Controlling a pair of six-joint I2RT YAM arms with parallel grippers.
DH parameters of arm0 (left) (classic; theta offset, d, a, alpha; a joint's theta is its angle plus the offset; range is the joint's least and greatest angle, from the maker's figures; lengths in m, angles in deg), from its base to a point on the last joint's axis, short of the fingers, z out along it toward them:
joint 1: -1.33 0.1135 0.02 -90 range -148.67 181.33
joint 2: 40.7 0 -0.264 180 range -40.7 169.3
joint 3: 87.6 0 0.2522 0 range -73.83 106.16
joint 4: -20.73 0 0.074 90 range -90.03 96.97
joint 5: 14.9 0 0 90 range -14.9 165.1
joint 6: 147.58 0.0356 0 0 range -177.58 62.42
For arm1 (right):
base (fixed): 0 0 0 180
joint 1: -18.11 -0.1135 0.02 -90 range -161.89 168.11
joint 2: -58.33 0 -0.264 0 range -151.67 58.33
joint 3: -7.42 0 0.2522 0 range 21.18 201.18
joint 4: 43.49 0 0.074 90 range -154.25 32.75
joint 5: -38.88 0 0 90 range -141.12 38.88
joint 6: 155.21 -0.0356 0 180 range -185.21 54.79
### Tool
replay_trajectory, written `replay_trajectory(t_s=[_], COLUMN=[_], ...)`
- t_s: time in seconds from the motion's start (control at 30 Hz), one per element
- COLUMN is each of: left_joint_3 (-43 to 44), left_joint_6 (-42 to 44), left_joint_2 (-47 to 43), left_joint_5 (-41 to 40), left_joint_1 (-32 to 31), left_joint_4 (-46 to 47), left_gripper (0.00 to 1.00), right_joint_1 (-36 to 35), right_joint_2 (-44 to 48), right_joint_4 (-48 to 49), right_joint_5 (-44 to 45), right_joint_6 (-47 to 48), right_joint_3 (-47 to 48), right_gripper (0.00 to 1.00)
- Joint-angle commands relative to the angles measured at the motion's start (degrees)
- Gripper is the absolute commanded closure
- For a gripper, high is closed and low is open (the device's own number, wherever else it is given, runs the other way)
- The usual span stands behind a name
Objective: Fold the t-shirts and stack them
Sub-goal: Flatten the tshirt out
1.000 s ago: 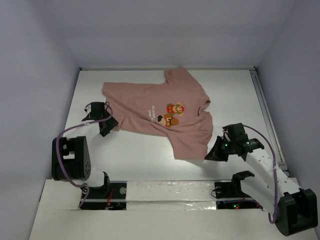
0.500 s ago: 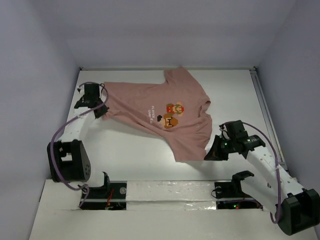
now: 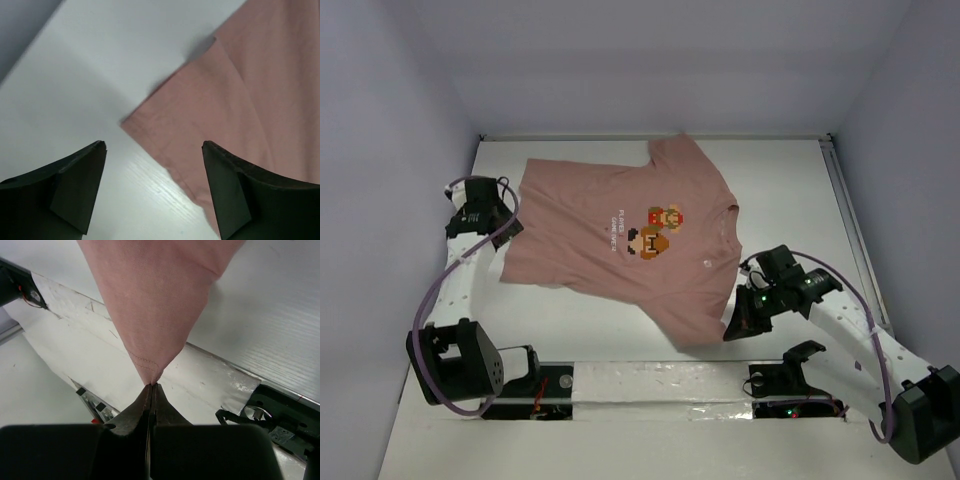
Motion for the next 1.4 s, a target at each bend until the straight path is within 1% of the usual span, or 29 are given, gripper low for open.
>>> replay_trajectory(t_s=[0.0,0.03,0.07,0.1,0.23,0.27,0.33,0.37,0.47,0.53,0.57,0.6,0.67,0.7,0.77,0.83,0.93,1.0,1.07,1.1,1.23,1.37], left_joint_3=[-7.3,-9.3,-10.8,-13.4,-18.4,-19.4,-21.2,-21.7,-23.2,-24.2,-24.5,-24.9,-25.0,-24.9,-25.1,-25.4,-26.0,-26.1,-26.2,-25.8,-22.6,-17.6], left_joint_6=[-7.2,-9.2,-11.0,-14.9,-20.6,-20.6,-20.7,-20.9,-21.4,-21.8,-22.1,-22.7,-22.8,-22.8,-22.3,-21.9,-21.3,-21.3,-20.6,-20.2,-17.6,-15.3], left_joint_2=[-1.8,-1.8,-2.7,-3.1,-5.2,-4.6,-2.5,-0.3,1.3,1.2,1.2,1.5,2.7,3.3,4.6,4.8,5.5,6.5,6.9,6.9,4.5,-4.3], left_joint_5=[8.4,9.2,9.9,10.5,8.6,8.5,9.0,9.2,8.6,8.6,8.7,9.6,10.7,11.4,12.5,12.4,12.6,13.7,14.7,14.9,15.6,19.3], left_joint_1=[0.7,0.7,1.6,2.3,5.8,7.4,9.5,10.2,10.9,11.5,11.5,12.0,12.0,12.0,12.0,12.0,12.0,12.0,12.0,12.0,12.0,11.4], left_joint_4=[3.1,3.1,4.7,4.9,6.7,8.7,9.6,10.7,14.5,16.7,18.6,19.7,21.9,22.4,23.3,24.0,26.0,27.0,28.1,27.9,26.7,24.6], left_gripper=[0.28,0.28,0.39,0.41,0.43,0.43,0.43,0.44,0.44,0.48,0.51,0.52,0.53,0.56,0.66,0.69,0.68,0.72,0.97,1.00,1.00,1.00], right_joint_1=[-0.9,-0.9,-0.9,-0.9,-0.9,-0.9,-0.9,-0.9,-0.9,-0.9,-0.9,-0.9,-0.9,-0.9,-0.9,-0.9,-0.9,-0.9,-0.9,-0.9,-0.9,-0.9], right_joint_2=[0.8,0.8,1.0,1.3,3.0,3.5,3.9,4.6,4.9,4.8,4.8,4.7,4.6,4.7,4.9,4.9,5.5,6.0,6.8,7.0,7.6,7.9], right_joint_4=[-1.0,-1.0,-0.8,-0.8,-0.8,-0.8,-0.8,-0.7,-0.6,-0.4,-0.3,-0.1,0.1,0.2,0.2,0.3,0.5,0.6,0.6,0.6,0.6,0.9], right_joint_5=[-1.4,-1.4,-1.3,-1.1,0.0,0.1,0.8,1.0,1.5,1.6,1.7,1.8,2.2,2.2,2.8,3.3,4.1,4.6,5.8,6.4,7.5,10.6], right_joint_6=[1.0,1.0,0.7,0.7,-0.1,-0.3,-0.6,-1.0,-1.6,-1.7,-1.9,-2.0,-2.3,-2.5,-2.9,-3.1,-3.8,-4.5,-5.4,-5.7,-6.5,-6.9], right_joint_3=[0.3,0.3,0.2,0.3,0.3,0.2,0.2,0.1,0.1,0.0,0.0,-0.1,-0.1,-0.1,0.0,0.0,-0.1,-0.1,-0.1,0.1,0.7,5.9], right_gripper=[1.00,1.00,1.00,1.00,1.00,1.00,1.00,1.00,1.00,1.00,1.00,1.00,1.00,1.00,1.00,1.00,1.00,1.00,1.00,1.00,1.00,1.00])
